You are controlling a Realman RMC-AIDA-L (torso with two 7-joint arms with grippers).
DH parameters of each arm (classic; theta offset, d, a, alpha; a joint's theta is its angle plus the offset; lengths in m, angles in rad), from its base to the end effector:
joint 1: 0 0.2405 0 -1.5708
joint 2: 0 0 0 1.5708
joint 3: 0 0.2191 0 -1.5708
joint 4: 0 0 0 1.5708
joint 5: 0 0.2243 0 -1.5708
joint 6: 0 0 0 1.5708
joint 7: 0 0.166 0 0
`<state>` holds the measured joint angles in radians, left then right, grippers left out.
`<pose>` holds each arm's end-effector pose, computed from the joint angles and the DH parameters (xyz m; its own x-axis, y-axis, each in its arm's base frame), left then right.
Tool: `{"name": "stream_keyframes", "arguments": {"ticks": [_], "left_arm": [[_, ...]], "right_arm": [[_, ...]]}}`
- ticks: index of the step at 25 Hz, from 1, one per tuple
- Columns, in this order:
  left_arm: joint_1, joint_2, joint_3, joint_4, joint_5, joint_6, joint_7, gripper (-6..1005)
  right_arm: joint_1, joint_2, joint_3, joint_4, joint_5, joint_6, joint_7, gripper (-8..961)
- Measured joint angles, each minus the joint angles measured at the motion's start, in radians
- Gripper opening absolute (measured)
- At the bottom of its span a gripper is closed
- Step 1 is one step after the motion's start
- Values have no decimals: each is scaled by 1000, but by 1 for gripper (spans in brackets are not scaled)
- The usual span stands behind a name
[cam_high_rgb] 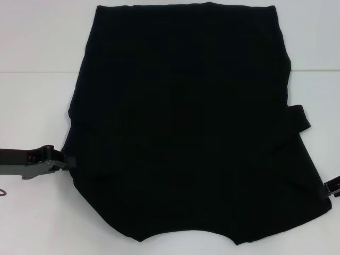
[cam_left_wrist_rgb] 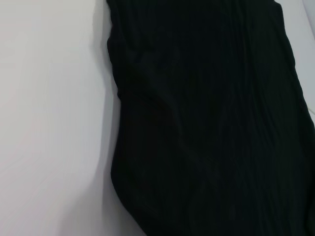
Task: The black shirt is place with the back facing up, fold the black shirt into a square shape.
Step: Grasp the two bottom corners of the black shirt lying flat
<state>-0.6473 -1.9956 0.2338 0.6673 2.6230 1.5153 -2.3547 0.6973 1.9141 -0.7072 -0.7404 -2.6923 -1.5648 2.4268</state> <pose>-0.3085 0.3425 0.0484 0.0324 0.9164 0.3990 0.9992 -0.0388 0.0080 0.2945 0.3535 0.0625 0.2838 -0.9582 -0.0352 -0.9097 -0.2575 -0.3257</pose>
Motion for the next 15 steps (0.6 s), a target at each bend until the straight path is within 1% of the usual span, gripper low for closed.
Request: {"name": "stream_keyframes", "arguments": {"ticks": [11, 15], "left_arm": [[0, 0, -1, 0, 0, 0, -6, 55], [0, 0, 1, 0, 0, -2, -8, 56]], "right_arm": [[-1, 4, -32, 11, -1, 20, 0, 488], [0, 11, -41, 12, -1, 33, 0, 489]]}}
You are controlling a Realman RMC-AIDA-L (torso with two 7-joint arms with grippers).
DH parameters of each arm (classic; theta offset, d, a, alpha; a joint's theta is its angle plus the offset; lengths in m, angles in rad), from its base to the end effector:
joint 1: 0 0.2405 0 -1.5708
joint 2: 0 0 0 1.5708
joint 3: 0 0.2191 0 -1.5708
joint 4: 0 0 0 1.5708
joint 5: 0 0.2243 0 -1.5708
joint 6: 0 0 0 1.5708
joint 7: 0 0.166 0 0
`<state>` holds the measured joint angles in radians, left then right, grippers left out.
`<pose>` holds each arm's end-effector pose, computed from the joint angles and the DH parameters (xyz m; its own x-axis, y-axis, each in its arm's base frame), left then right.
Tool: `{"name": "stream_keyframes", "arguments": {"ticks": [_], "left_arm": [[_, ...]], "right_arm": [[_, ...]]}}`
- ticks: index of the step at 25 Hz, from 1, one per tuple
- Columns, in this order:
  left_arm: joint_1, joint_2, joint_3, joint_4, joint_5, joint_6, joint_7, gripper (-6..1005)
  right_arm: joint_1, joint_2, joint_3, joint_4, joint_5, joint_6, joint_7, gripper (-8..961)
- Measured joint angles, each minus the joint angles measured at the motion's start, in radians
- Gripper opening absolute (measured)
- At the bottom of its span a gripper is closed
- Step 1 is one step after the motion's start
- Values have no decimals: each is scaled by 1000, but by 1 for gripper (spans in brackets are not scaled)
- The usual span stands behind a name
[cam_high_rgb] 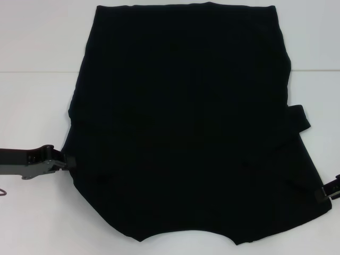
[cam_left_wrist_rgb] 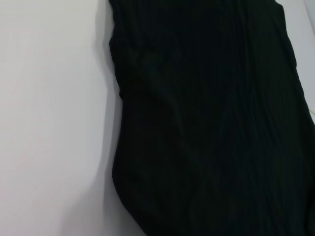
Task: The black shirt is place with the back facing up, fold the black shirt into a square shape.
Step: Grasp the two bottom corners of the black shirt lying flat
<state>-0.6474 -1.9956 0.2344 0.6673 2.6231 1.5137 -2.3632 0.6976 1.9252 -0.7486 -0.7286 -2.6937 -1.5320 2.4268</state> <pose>-0.3087 0.3427 0.0484 0.0244 0.9164 0.3995 0.9995 -0.0309 0.0099 0.2958 0.3539 0.0532 0.2984 -0.9544 -0.0116 -0.8969 -0.2762 -0.3454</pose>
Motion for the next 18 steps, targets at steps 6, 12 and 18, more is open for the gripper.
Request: {"name": "stream_keyframes", "arguments": {"ticks": [6, 12, 18], "left_arm": [[0, 0, 0, 0, 0, -1, -1, 56], [0, 1, -4, 0, 0, -2, -1, 56], [-1, 1, -5, 0, 0, -4, -1, 56]], "right_arm": [[8, 13, -3, 3, 0, 8, 0, 488], [15, 28, -19, 3, 0, 8, 2, 489], [18, 34, -25, 3, 5, 4, 6, 489]]}}
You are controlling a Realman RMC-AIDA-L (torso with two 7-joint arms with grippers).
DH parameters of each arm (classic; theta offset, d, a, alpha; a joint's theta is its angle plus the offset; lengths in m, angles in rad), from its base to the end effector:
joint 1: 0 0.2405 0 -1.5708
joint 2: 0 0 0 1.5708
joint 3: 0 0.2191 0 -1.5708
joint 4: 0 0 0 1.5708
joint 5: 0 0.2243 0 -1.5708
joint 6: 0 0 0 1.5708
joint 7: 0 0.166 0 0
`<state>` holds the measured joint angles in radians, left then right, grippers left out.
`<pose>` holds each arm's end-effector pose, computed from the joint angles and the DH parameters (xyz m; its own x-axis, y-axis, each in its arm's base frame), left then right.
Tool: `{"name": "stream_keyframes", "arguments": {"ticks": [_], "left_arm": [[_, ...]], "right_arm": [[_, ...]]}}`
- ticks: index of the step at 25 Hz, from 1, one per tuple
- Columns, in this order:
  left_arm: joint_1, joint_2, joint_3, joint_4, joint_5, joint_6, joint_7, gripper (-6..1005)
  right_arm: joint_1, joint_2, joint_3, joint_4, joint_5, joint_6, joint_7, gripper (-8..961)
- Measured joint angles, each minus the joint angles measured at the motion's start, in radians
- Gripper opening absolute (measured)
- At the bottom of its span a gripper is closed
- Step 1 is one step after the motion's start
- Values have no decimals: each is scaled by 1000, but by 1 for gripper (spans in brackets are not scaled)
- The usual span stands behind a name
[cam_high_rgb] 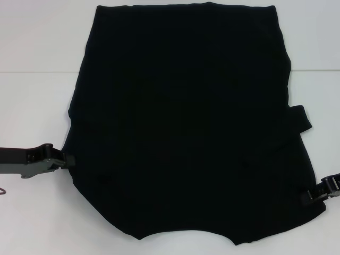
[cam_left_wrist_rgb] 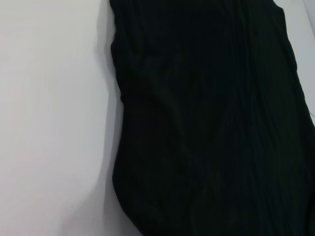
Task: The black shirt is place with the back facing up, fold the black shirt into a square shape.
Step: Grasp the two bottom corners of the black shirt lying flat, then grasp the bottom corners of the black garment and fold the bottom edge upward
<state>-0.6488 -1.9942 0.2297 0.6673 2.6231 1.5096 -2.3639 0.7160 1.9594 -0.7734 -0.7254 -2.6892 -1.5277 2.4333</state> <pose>-0.3090 0.3438 0.0496 0.0225 0.9136 0.4061 0.9996 -0.0286 0.0089 0.2838 0.3545 0.0353 0.3185 -0.9478 0.0164 -0.8958 -0.3066 -0.3217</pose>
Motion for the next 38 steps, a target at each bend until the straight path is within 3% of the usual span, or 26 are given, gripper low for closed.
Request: {"name": "stream_keyframes", "arguments": {"ticks": [9, 12, 17, 28, 38], "left_arm": [[0, 0, -1, 0, -1, 0, 0, 55], [0, 0, -1, 0, -1, 1, 0, 55], [0, 0, -1, 0, -2, 1, 0, 55], [0, 2, 3, 4, -1, 24, 3, 55], [-2, 13, 24, 13, 20, 170, 63, 56]], "right_arm": [[5, 4, -6, 14, -2, -7, -1, 479], [5, 2, -5, 14, 0, -8, 1, 296], [3, 0, -3, 14, 1, -7, 4, 73], [3, -6, 21, 5, 3, -21, 4, 39], [-7, -19, 49, -2, -2, -91, -4, 37]]}}
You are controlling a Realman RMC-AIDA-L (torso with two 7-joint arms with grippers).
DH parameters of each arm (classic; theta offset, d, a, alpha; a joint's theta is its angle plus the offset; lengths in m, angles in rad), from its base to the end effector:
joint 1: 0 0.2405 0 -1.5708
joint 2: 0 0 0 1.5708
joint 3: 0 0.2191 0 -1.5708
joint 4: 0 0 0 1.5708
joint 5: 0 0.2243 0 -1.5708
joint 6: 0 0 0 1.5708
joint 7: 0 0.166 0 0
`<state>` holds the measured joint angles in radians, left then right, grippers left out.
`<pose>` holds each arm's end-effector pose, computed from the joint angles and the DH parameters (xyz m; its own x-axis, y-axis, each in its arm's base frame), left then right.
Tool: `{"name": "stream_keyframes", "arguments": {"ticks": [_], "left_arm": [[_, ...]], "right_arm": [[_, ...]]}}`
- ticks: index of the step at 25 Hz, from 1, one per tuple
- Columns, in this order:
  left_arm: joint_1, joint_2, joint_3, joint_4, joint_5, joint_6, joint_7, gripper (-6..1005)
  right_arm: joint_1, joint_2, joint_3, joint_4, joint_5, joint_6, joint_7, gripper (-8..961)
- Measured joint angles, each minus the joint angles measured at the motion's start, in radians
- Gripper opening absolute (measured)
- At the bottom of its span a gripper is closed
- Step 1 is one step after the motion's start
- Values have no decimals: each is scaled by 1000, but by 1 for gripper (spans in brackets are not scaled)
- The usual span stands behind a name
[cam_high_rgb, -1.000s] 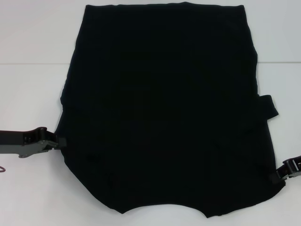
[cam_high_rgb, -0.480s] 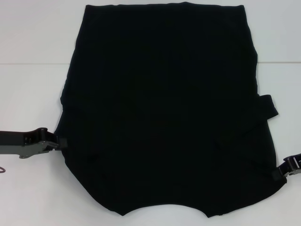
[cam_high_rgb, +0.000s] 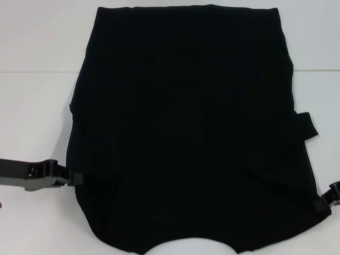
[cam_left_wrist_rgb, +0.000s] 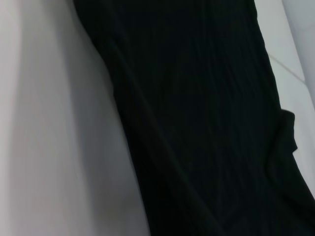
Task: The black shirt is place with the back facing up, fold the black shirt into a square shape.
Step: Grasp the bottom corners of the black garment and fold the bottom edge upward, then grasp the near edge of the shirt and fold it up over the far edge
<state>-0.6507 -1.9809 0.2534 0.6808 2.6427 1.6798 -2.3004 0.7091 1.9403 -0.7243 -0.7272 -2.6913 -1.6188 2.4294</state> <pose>-0.2935 0.3249 0.0500 0.1178 0.9521 0.2821 0.9886 -0.1391 0.0569 0.2841 0.3431 0.0451 0.2793 -0.9596 0.0345 -0.9227 -0.2781 -0.2671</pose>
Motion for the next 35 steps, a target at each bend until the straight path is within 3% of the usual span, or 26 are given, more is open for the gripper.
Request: {"name": "stream_keyframes", "arguments": {"ticks": [4, 10, 19, 25, 35], "left_arm": [[12, 1, 24, 18, 20, 66, 18, 56], [20, -6, 62, 25, 57, 130, 33, 56], [54, -31, 115, 56, 87, 249, 74, 55], [47, -27, 104, 61, 80, 254, 88, 56], [-45, 12, 62, -26, -18, 139, 55, 55]], "right_arm": [[-26, 4, 3, -34, -2, -63, 0, 38], [-100, 33, 1, -179, -2, -200, 4, 39], [-145, 39, 1, -204, -3, -313, -41, 38], [-130, 22, 56, -197, 4, -315, -66, 38], [-67, -8, 202, -188, 47, -219, -76, 37]]}}
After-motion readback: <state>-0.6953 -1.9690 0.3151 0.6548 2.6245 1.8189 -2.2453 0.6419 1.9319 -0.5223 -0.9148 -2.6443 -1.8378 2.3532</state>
